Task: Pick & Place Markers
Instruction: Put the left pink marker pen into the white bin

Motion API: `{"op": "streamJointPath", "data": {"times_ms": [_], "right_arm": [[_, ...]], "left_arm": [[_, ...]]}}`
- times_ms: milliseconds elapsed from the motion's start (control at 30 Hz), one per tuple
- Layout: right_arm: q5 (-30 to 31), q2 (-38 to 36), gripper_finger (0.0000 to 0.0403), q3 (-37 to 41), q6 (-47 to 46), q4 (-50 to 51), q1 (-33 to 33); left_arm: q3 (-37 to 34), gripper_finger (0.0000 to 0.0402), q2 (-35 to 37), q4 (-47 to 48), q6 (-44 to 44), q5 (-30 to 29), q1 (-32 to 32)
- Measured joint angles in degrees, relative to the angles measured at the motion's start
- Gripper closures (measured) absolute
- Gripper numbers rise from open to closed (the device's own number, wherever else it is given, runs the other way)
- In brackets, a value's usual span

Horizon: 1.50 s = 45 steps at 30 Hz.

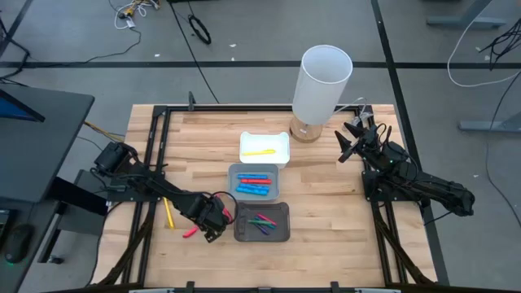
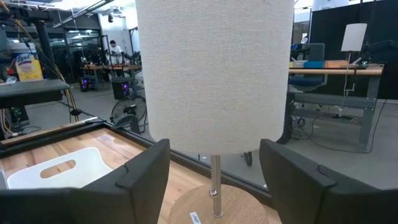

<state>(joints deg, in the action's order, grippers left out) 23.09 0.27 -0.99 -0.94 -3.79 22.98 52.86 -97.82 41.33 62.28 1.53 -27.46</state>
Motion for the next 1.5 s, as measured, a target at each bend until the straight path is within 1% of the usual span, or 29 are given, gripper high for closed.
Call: {"op": "streamJointPath", "data": {"times_ms": [200,367,467,633,700,900,1267,1500], "right_arm": [[0.0,0.0,0.0152,0.0,0.0,0.0,0.0],[0.0,0.0,0.0152,0.0,0.0,0.0,0.0],[0.0,0.0,0.0152,0.0,0.0,0.0,0.0],[0.0,0.0,0.0152,0.0,0.0,0.0,0.0],[0.0,0.0,0.0152,0.0,0.0,0.0,0.0],[0.0,0.0,0.0152,0.0,0.0,0.0,0.0],[0.0,0.0,0.0152,0.0,0.0,0.0,0.0],[0.0,0.0,0.0152,0.0,0.0,0.0,0.0]], "left_arm": [[-0.2,0.0365,0.9,0.5,-0.1,0.0,0.4],[0.1,0.0369,3.9,3.3,-0.2,-0.4,1.5],[1.5,0.037,4.9,6.6,-1.7,-0.4,2.0],[4.9,0.0367,6.3,10.9,-4.3,-0.5,2.5],[6.8,0.037,6.8,11.2,-5.8,-0.7,2.6],[13.1,0.0369,6.8,14.7,-9.6,-0.9,2.6],[23.9,0.0372,6.8,26.3,-17.8,-3.3,4.9],[29.6,0.0372,6.8,30.1,-22.9,-3.4,5.2]]}}
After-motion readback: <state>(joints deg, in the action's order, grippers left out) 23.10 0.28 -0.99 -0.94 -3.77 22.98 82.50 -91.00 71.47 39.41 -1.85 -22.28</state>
